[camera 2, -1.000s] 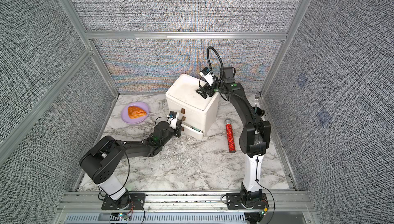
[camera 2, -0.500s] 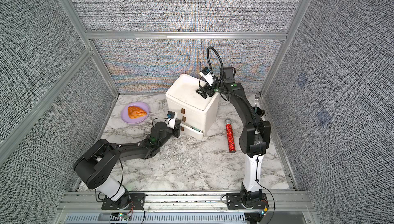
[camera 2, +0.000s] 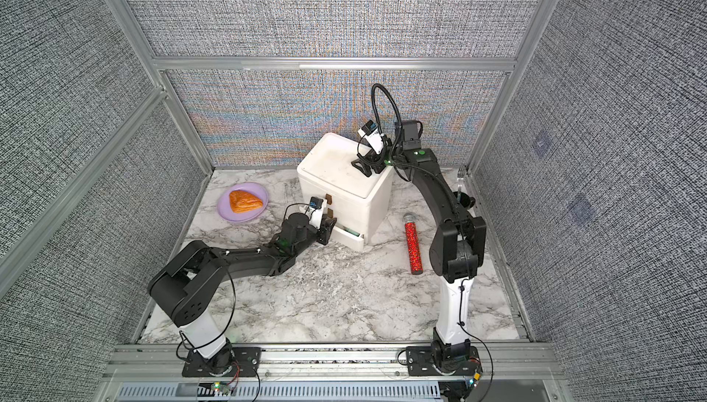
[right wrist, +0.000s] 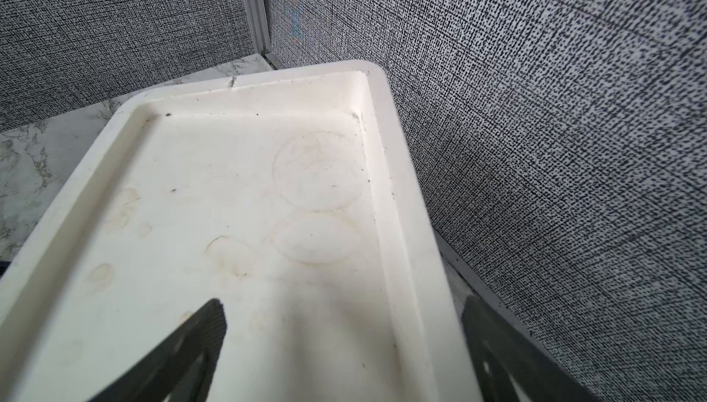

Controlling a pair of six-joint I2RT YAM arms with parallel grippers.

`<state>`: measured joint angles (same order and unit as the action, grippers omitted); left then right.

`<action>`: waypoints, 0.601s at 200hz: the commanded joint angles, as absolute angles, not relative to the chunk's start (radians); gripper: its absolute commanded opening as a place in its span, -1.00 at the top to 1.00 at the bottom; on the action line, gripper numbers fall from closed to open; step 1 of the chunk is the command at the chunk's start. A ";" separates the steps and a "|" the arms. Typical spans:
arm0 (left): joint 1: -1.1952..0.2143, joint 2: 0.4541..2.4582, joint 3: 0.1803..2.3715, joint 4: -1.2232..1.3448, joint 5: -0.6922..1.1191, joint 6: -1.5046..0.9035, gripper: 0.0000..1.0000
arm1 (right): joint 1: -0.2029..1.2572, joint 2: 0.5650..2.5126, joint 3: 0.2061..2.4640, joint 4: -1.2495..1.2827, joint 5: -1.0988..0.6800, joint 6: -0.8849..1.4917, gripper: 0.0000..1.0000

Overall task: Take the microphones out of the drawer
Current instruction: Open the drawer in the storage box.

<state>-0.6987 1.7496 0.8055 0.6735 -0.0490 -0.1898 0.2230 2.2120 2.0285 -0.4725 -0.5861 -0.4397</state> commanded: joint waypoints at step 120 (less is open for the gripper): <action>-0.695 1.835 0.833 0.779 -0.098 -0.087 0.11 | 0.218 2.236 2.017 -0.721 -0.593 -0.382 -0.96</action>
<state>-0.6975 1.8217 0.7967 0.7841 -0.1051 -0.0971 0.2203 2.2131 2.0342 -0.4744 -0.5926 -0.4404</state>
